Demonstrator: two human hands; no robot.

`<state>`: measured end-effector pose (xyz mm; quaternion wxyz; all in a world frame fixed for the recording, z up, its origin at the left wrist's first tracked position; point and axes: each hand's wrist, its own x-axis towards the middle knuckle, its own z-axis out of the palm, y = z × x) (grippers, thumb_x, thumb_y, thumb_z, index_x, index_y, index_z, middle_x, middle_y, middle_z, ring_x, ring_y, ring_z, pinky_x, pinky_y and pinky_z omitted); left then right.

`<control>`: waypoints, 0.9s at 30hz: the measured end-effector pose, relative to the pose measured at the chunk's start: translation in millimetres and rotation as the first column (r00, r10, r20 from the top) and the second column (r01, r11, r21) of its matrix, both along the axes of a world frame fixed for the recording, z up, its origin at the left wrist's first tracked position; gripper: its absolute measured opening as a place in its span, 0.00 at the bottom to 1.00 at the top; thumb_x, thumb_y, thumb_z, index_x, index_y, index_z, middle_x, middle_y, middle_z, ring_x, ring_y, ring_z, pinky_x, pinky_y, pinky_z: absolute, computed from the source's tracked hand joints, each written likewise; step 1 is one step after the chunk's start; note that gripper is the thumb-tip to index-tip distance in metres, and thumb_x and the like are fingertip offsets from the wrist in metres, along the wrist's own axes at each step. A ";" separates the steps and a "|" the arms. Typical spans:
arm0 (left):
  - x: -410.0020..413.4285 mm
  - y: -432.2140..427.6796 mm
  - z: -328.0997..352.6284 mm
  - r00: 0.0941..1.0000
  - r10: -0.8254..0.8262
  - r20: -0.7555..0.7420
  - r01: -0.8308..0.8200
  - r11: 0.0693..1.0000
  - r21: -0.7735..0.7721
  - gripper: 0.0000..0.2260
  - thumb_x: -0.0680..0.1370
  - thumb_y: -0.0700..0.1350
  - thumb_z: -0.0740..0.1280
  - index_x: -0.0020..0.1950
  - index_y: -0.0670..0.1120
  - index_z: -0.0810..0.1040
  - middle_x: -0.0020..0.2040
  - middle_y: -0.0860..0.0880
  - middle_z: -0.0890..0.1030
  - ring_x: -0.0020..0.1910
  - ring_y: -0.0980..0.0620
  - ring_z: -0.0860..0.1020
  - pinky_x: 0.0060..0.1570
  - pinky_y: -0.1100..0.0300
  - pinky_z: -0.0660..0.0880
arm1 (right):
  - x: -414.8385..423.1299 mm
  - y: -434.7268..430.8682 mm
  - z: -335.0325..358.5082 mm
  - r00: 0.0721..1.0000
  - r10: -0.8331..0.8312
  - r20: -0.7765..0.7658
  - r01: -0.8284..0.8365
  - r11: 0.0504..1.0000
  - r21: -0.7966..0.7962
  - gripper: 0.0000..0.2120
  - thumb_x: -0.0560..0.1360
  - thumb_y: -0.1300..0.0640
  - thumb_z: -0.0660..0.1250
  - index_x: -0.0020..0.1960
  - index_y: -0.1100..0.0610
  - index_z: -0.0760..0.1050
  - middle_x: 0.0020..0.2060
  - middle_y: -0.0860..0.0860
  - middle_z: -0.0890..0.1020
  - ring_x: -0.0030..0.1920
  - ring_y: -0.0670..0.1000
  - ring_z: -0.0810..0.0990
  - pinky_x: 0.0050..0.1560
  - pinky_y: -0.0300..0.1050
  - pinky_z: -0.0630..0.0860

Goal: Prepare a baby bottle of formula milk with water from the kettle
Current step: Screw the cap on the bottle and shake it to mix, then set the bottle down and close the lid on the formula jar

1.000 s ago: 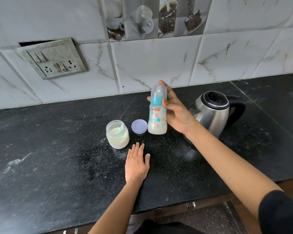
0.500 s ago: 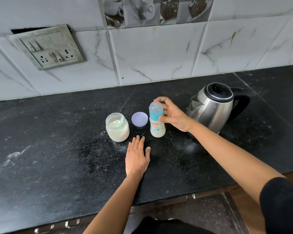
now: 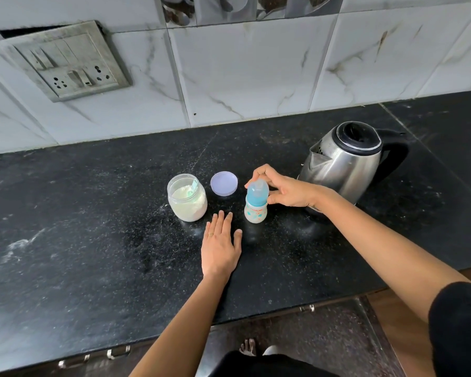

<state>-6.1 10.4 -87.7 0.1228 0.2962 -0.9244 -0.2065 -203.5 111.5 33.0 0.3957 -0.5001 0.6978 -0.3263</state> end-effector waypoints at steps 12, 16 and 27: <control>0.8 1.1 2.3 1.000 0.002 0.013 -0.002 1.000 0.008 0.23 0.82 0.54 0.53 0.77 0.48 0.59 0.77 0.48 0.58 0.77 0.52 0.52 0.75 0.58 0.43 | 27.6 6.1 -18.1 0.912 -0.377 -0.164 0.325 0.906 -0.272 0.30 0.67 0.59 0.78 0.64 0.50 0.69 0.55 0.47 0.71 0.56 0.40 0.75 0.55 0.32 0.73; 1.1 1.2 2.3 1.000 0.003 0.008 -0.003 1.000 0.015 0.23 0.82 0.54 0.52 0.77 0.48 0.59 0.77 0.48 0.58 0.77 0.52 0.52 0.75 0.58 0.44 | 29.8 3.7 -17.2 0.913 -0.404 -0.060 0.375 0.888 -0.267 0.27 0.69 0.66 0.75 0.63 0.51 0.72 0.53 0.41 0.72 0.57 0.41 0.75 0.56 0.35 0.75; 9.4 2.9 7.9 0.976 0.072 -0.207 -0.043 0.989 0.142 0.22 0.82 0.49 0.58 0.76 0.46 0.61 0.76 0.46 0.61 0.76 0.50 0.58 0.75 0.56 0.52 | 42.7 -3.8 9.3 0.792 -0.564 -0.232 0.405 0.770 -0.493 0.28 0.70 0.63 0.73 0.67 0.53 0.68 0.61 0.50 0.69 0.63 0.47 0.70 0.68 0.39 0.65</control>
